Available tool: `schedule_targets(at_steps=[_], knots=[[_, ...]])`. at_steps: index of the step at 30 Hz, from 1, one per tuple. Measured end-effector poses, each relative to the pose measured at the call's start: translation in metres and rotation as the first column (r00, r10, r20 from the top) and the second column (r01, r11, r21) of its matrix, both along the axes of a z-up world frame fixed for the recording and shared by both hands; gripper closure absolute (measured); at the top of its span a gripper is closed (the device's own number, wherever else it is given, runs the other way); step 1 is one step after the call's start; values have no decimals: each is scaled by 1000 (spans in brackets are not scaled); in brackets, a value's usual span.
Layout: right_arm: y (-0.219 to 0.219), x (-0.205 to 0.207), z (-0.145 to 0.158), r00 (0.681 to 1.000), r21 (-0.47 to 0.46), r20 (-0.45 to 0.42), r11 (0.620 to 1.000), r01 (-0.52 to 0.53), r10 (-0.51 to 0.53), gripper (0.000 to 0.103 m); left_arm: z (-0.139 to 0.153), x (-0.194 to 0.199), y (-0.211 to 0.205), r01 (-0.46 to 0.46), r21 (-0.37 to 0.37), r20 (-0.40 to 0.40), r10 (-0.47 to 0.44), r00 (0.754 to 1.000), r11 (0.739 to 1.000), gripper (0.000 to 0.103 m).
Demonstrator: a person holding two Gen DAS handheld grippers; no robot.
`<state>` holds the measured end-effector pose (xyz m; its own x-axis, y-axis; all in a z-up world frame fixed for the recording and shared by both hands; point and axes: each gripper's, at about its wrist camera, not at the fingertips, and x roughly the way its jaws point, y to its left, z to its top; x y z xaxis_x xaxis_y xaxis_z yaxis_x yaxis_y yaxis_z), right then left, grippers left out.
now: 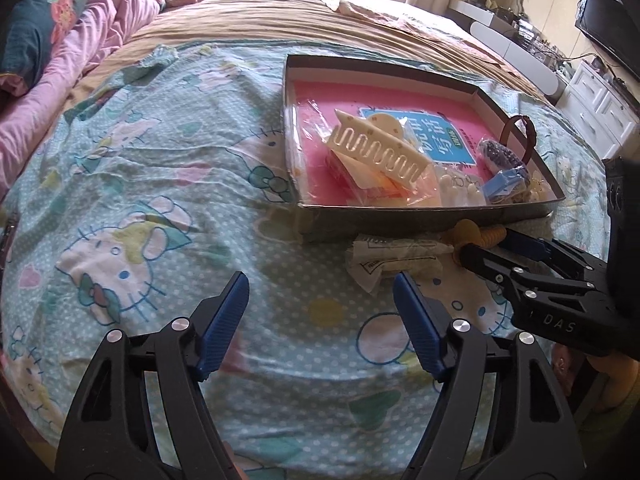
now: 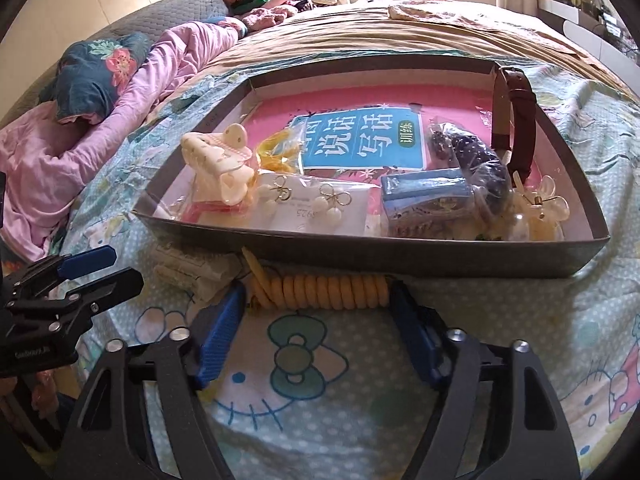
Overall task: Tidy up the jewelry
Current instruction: 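Grasp the orange coiled hair tie with the right tool while the left tool grasps the white packet, then carry the coiled hair tie and white packet into the box and open both tools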
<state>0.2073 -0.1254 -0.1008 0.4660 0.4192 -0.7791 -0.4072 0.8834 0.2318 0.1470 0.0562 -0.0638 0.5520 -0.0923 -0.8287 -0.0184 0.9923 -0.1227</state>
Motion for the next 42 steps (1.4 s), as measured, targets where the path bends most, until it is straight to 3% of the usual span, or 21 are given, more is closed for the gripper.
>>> schedule_targets(at_steps=[6,12,14,17,20,28,42], knots=[[-20,-1,5,1000,59,-5,998,-19,19,40,-7,11,-16,43,-58,-7,-43,999,997,36],[-51,-7,20,1000,81,13,997,7,-8,40,-18,27,-36,48,-51,-16,-49,999,998,36],[-61,-9,27,1000,94,22,995,16,-18,40,-19,29,-42,51,-21,-9,-51,999,998,48],[-72,-12,37,999,110,37,994,25,-29,40,-17,27,-44,51,-2,-4,-51,999,999,52],[-77,-16,50,998,119,64,993,19,-27,40,-6,19,-43,57,-33,16,-57,998,998,52],[-95,-13,79,987,138,149,990,36,-57,41,44,12,-46,69,-25,139,-65,988,997,52],[-112,12,99,971,147,209,985,90,-120,41,62,43,-61,95,-18,175,-90,981,995,52]])
